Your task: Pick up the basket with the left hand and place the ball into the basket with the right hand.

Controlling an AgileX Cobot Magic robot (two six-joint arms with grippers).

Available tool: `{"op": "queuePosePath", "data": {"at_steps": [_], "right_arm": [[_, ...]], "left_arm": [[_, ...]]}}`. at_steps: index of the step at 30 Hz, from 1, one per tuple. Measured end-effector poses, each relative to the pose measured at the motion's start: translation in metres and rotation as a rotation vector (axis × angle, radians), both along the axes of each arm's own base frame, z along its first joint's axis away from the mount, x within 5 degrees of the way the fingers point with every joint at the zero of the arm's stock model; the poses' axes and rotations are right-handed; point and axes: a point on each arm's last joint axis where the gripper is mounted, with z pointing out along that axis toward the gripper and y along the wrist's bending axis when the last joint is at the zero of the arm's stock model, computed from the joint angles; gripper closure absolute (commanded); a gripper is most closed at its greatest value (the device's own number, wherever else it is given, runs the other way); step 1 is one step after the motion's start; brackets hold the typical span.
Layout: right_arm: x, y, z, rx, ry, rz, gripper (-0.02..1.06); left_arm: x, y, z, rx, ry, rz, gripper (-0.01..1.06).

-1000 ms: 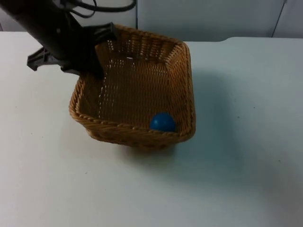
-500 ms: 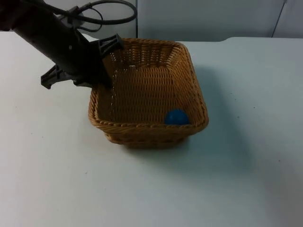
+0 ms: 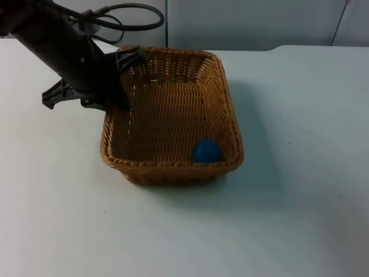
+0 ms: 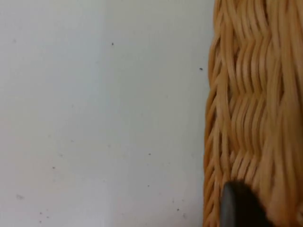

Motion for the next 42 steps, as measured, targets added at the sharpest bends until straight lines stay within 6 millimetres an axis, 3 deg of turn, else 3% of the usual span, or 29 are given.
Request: {"op": "queuePosePath", "data": {"at_steps": [2, 4, 5, 6, 7, 15, 23, 26, 27, 31, 32, 37, 38, 42], "right_arm": [[0.000, 0.000, 0.000, 0.000, -0.006, 0.001, 0.02], [0.000, 0.000, 0.000, 0.000, -0.006, 0.001, 0.02], [0.000, 0.000, 0.000, 0.000, -0.006, 0.001, 0.02], [0.000, 0.000, 0.000, 0.000, -0.006, 0.001, 0.02], [0.000, 0.000, 0.000, -0.001, -0.006, 0.001, 0.02], [0.001, 0.000, 0.002, 0.001, -0.024, 0.006, 0.02], [0.002, 0.001, 0.004, 0.022, -0.051, 0.005, 0.02], [0.002, 0.001, 0.005, 0.026, -0.053, 0.004, 0.02], [0.002, 0.001, 0.005, 0.026, -0.053, 0.004, 0.02], [0.002, 0.002, 0.004, 0.043, -0.052, 0.003, 0.02], [0.002, 0.002, 0.004, 0.043, -0.052, 0.003, 0.02], [0.002, 0.002, 0.005, 0.047, -0.055, 0.004, 0.02], [0.002, 0.002, 0.005, 0.047, -0.055, 0.004, 0.02], [0.002, 0.002, 0.005, 0.050, -0.059, 0.004, 0.02]], "left_arm": [[-0.001, -0.003, 0.000, 0.013, -0.002, -0.017, 0.44], [-0.002, -0.005, -0.001, 0.016, 0.001, -0.025, 0.15], [-0.003, -0.008, -0.001, 0.017, 0.002, -0.030, 0.15], [-0.004, -0.009, -0.001, 0.018, 0.002, -0.035, 0.03], [-0.005, -0.012, -0.001, 0.020, 0.005, -0.043, 0.00], [-0.013, -0.016, 0.003, 0.098, 0.026, -0.123, 0.00], [-0.024, -0.002, 0.036, 0.397, 0.011, -0.142, 0.00], [-0.026, 0.002, 0.066, 0.422, -0.068, -0.135, 0.00], [-0.026, 0.002, 0.066, 0.422, -0.068, -0.135, 0.00], [-0.037, 0.008, 0.121, 0.414, -0.196, -0.112, 0.00], [-0.037, 0.008, 0.121, 0.414, -0.196, -0.112, 0.00], [-0.067, 0.023, 0.193, 0.443, -0.340, -0.093, 0.00], [-0.067, 0.023, 0.193, 0.443, -0.340, -0.093, 0.00], [-0.099, 0.036, 0.248, 0.449, -0.491, -0.062, 0.00]]}}
